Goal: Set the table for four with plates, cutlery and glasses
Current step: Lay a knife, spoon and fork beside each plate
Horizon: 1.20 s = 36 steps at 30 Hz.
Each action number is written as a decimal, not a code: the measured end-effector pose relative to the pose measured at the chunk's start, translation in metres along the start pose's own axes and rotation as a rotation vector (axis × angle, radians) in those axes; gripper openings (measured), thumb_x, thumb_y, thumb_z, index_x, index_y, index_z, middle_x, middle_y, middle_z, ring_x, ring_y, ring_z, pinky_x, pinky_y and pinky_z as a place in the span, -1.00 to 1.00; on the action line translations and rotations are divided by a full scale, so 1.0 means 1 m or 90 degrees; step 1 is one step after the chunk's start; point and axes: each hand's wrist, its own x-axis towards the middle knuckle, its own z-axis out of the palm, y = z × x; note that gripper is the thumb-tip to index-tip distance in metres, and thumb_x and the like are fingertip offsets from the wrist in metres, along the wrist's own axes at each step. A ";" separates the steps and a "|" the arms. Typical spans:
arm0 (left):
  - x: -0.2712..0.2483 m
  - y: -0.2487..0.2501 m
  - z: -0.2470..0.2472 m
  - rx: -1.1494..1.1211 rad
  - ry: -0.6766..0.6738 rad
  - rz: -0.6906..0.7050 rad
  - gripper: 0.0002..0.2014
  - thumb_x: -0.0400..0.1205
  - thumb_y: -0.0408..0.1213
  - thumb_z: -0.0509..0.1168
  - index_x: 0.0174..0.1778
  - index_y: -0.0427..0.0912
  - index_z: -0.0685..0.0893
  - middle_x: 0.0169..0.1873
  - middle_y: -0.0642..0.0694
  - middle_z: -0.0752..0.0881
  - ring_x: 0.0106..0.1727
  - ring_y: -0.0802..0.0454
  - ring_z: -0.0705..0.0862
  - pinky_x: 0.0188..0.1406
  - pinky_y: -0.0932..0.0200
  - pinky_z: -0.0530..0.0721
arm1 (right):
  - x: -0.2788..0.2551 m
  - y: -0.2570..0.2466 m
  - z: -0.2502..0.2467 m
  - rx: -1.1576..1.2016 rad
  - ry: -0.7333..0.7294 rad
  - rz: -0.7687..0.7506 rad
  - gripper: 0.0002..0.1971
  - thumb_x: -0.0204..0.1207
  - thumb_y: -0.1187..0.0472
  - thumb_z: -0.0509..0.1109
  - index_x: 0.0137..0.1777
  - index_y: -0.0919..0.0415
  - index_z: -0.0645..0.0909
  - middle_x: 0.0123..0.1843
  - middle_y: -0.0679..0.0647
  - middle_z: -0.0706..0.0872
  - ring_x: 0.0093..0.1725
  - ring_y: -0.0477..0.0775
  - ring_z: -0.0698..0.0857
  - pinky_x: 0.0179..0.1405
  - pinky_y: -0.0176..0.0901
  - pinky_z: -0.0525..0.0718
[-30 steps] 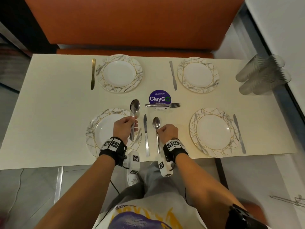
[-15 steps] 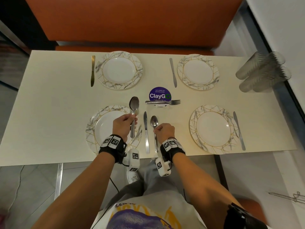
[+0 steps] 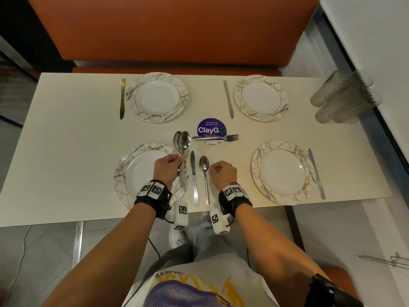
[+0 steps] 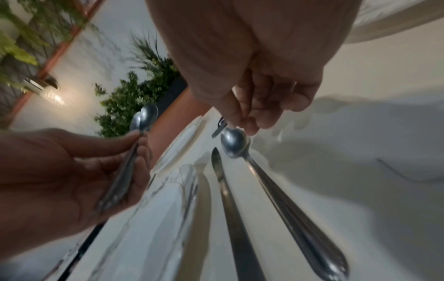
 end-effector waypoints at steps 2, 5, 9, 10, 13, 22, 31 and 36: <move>-0.002 0.001 0.007 0.004 -0.013 0.001 -0.84 0.72 -0.27 0.43 0.04 -0.31 0.83 -0.14 -0.27 0.81 -0.10 -0.14 0.77 0.20 -0.24 0.83 | -0.003 -0.003 -0.009 0.026 0.002 -0.041 -0.86 0.62 0.19 0.41 0.06 0.19 0.78 -0.07 0.00 0.79 -0.18 -0.14 0.62 -0.31 -0.63 0.38; -0.011 0.001 0.024 0.007 -0.038 0.011 -0.86 0.71 -0.27 0.44 0.00 -0.28 0.84 -0.16 -0.28 0.83 -0.11 -0.19 0.77 0.16 -0.25 0.82 | -0.006 -0.010 -0.021 0.074 0.012 -0.086 -0.82 0.62 0.14 0.42 0.09 0.20 0.79 -0.02 0.02 0.82 -0.09 -0.07 0.70 -0.12 -0.45 0.53; -0.023 0.004 0.053 0.025 -0.091 0.030 -0.86 0.71 -0.26 0.45 -0.01 -0.27 0.85 -0.17 -0.25 0.87 -0.10 -0.26 0.82 0.09 -0.17 0.82 | 0.001 -0.016 -0.038 0.124 0.009 -0.091 -0.78 0.61 0.05 0.42 0.05 0.17 0.80 -0.06 0.03 0.86 -0.06 0.01 0.79 0.04 -0.16 0.70; -0.026 0.005 0.062 0.025 -0.098 0.029 -0.85 0.69 -0.26 0.47 0.01 -0.28 0.84 -0.14 -0.27 0.87 -0.10 -0.23 0.82 0.09 -0.17 0.83 | 0.004 -0.015 -0.042 0.138 0.000 -0.080 -0.76 0.60 0.02 0.43 0.04 0.16 0.81 -0.07 0.02 0.86 -0.07 0.02 0.79 0.06 -0.10 0.73; -0.031 0.009 0.093 0.015 -0.120 0.022 -0.85 0.68 -0.28 0.49 0.03 -0.32 0.81 -0.17 -0.20 0.82 -0.17 -0.08 0.78 -0.01 -0.03 0.85 | 0.015 -0.009 -0.061 0.197 -0.008 -0.045 -0.76 0.53 -0.02 0.47 0.01 0.12 0.82 -0.10 0.01 0.86 -0.12 0.08 0.82 0.09 0.11 0.79; -0.040 0.017 0.234 0.000 -0.150 0.028 -0.85 0.65 -0.26 0.52 0.00 -0.29 0.80 -0.18 -0.19 0.84 -0.16 -0.02 0.81 -0.09 0.04 0.83 | 0.070 0.057 -0.175 0.211 0.020 0.000 -0.74 0.58 -0.03 0.42 -0.05 0.14 0.81 -0.15 0.05 0.85 -0.12 0.08 0.81 0.01 -0.03 0.74; -0.046 -0.004 0.342 0.006 -0.110 0.016 -0.90 0.72 -0.32 0.44 -0.02 -0.27 0.71 -0.42 -0.11 0.70 -0.41 -0.03 0.62 -0.48 0.14 0.63 | 0.125 0.164 -0.293 0.232 0.059 0.114 -0.84 0.59 0.09 0.44 -0.20 0.07 0.76 -0.23 0.11 0.83 -0.31 0.05 0.79 -0.22 -0.07 0.74; -0.047 -0.009 0.362 0.010 -0.066 0.003 -0.85 0.72 -0.27 0.44 0.01 -0.32 0.75 -0.40 -0.12 0.64 -0.48 0.03 0.49 -0.63 0.29 0.47 | 0.141 0.219 -0.317 0.118 0.036 0.174 -0.90 0.48 0.02 0.43 -0.25 -0.10 0.69 -0.10 0.08 0.85 -0.09 0.19 0.83 0.03 0.22 0.82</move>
